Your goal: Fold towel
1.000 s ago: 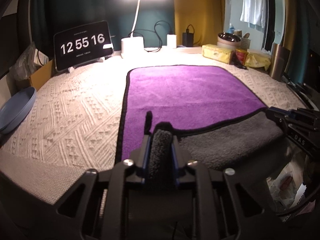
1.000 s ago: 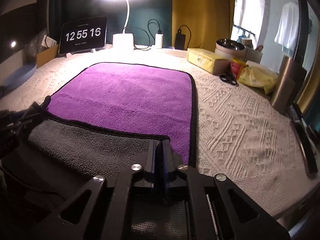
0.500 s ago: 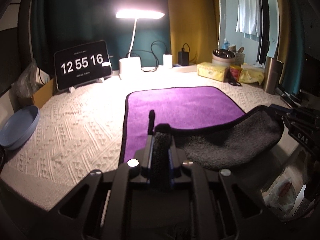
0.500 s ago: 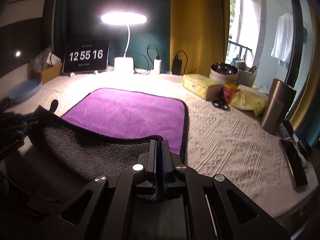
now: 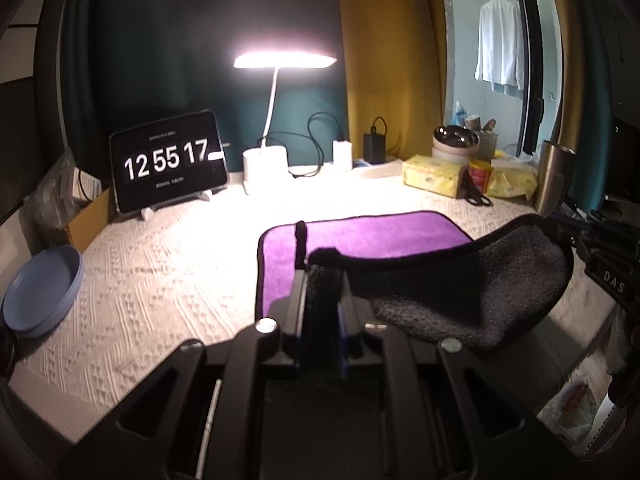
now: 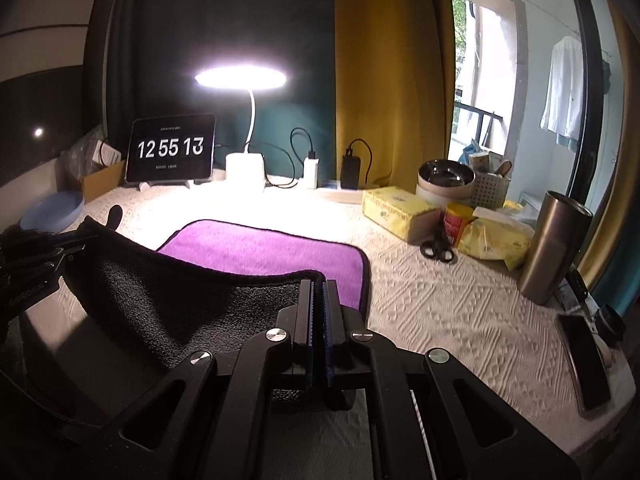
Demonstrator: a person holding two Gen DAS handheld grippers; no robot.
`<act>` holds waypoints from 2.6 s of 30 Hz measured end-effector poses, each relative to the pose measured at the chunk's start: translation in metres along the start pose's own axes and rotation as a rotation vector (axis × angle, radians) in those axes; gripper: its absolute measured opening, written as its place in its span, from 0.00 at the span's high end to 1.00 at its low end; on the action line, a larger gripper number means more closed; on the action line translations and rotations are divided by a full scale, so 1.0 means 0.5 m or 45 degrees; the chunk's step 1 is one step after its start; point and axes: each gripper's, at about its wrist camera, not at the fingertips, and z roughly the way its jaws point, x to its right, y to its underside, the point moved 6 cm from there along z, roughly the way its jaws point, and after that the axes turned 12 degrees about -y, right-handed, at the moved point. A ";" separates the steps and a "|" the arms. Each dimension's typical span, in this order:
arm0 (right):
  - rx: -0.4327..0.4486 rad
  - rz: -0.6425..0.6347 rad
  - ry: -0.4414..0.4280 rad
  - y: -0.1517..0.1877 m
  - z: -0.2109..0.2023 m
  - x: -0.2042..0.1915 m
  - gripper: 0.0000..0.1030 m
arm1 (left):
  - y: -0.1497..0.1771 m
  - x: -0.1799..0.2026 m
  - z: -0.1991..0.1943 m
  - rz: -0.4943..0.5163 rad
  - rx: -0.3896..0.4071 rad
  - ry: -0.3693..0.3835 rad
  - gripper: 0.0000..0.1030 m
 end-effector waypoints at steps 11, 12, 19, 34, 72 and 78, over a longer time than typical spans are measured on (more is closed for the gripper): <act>0.044 -0.007 -0.012 -0.037 0.029 0.024 0.95 | -0.040 0.007 0.033 -0.016 0.021 -0.001 0.87; 0.046 -0.009 -0.012 -0.040 0.032 0.025 0.95 | -0.044 0.007 0.036 -0.016 0.024 -0.001 0.87; 0.071 -0.015 -0.005 -0.064 0.061 0.047 0.95 | -0.080 0.010 0.067 -0.032 0.055 0.010 0.87; 0.091 -0.018 0.023 -0.102 0.127 0.090 0.95 | -0.131 0.017 0.151 -0.025 0.067 0.041 0.87; -0.066 -0.021 0.037 -0.101 0.335 0.144 0.95 | -0.121 0.051 0.397 0.071 -0.114 -0.021 0.87; -0.140 -0.025 0.045 -0.089 0.370 0.144 0.95 | -0.103 0.057 0.448 0.087 -0.267 -0.035 0.85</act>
